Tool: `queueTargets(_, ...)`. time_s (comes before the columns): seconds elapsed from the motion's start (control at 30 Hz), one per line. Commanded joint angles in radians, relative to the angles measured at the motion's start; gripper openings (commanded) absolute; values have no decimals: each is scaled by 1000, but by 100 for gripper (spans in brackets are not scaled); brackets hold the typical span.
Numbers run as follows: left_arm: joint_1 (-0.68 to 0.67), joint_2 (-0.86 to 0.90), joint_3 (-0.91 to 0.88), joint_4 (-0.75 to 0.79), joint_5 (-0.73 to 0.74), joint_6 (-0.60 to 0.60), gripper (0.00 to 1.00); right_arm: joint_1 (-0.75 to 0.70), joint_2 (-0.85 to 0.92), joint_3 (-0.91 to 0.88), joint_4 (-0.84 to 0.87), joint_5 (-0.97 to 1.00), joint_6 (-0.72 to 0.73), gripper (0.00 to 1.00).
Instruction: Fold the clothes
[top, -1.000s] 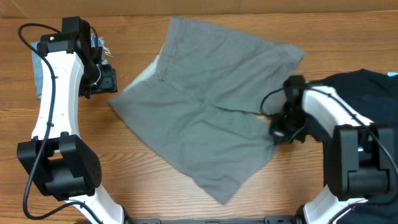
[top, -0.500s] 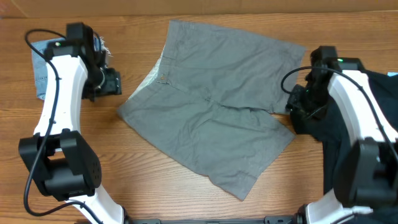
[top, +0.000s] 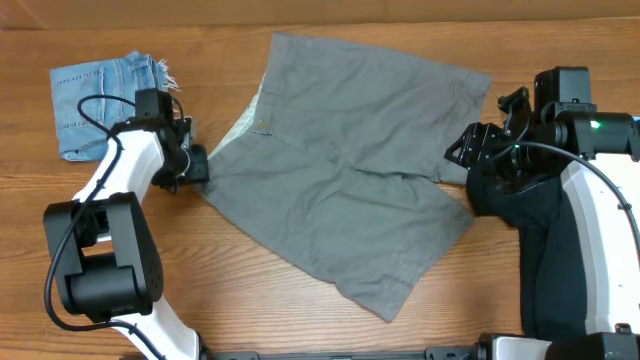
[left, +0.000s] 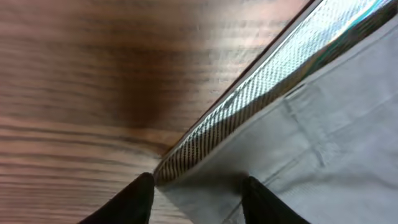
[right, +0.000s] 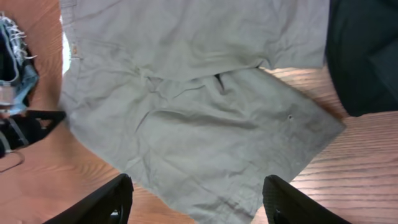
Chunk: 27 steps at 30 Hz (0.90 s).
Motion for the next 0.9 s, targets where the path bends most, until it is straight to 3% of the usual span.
queueTargets(0.0, -2, -2, -63, 33, 5, 11, 49, 4, -9, 11, -5, -33, -14, 69)
queueTargets(0.07, -2, -2, -89, 72, -15, 13, 61, 4, -9, 11, -6, -34, -14, 68)
queueTargets(0.17, -2, -2, -112, 120, -31, 15, 62, 4, -9, 10, -4, -33, -15, 68)
queueTargets(0.27, -2, -2, -113, 105, -30, 11, 44, 4, -9, 5, -5, -33, -15, 68)
queueTargets(0.4, 0, -3, -111, 41, -32, 11, 7, 4, -9, -17, 1, -28, -14, 68)
queueTargets(0.43, 2, -5, -109, 20, -33, 4, 4, 4, -7, -26, 2, -20, -14, 68)
queueTargets(0.67, 115, -43, -34, -183, -84, -143, 5, 15, -3, -215, 29, 67, 85, 64)
queueTargets(0.87, 232, -119, -30, -269, -113, -200, 4, 44, -3, -457, 198, 97, 198, 64)
